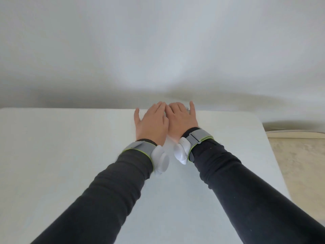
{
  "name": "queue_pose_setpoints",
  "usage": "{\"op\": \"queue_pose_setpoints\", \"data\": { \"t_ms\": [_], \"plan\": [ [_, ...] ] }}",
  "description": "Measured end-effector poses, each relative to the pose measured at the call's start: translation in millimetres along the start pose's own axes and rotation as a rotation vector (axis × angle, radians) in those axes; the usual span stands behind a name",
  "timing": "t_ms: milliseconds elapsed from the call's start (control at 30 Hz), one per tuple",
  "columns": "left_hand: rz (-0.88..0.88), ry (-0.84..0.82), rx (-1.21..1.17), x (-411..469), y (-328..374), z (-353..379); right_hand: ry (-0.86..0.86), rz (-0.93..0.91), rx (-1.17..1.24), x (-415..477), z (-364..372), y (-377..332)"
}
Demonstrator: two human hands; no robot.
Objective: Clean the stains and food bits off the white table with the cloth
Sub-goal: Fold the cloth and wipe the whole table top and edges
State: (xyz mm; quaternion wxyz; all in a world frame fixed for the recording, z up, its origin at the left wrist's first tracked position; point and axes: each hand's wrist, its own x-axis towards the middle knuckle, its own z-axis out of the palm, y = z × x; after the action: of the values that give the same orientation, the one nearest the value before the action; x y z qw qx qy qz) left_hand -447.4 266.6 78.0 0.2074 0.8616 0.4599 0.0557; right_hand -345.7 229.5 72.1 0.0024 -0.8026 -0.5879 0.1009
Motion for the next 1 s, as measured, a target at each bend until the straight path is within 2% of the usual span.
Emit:
{"op": "queue_pose_setpoints", "data": {
  "t_ms": [400, 833, 1000],
  "plan": [
    [0.075, -0.041, 0.037, 14.5, 132.7, 63.1, -0.019, 0.091, -0.026, -39.2, -16.6, 139.7],
    [0.079, -0.074, 0.040, 26.6, 219.3, 93.6, -0.026, 0.156, -0.053, -60.0, -27.7, 224.8],
    [0.083, -0.049, -0.003, 27.1, 243.3, 101.7, -0.049, 0.206, 0.046, -72.6, -28.1, 242.0]
  ]
}}
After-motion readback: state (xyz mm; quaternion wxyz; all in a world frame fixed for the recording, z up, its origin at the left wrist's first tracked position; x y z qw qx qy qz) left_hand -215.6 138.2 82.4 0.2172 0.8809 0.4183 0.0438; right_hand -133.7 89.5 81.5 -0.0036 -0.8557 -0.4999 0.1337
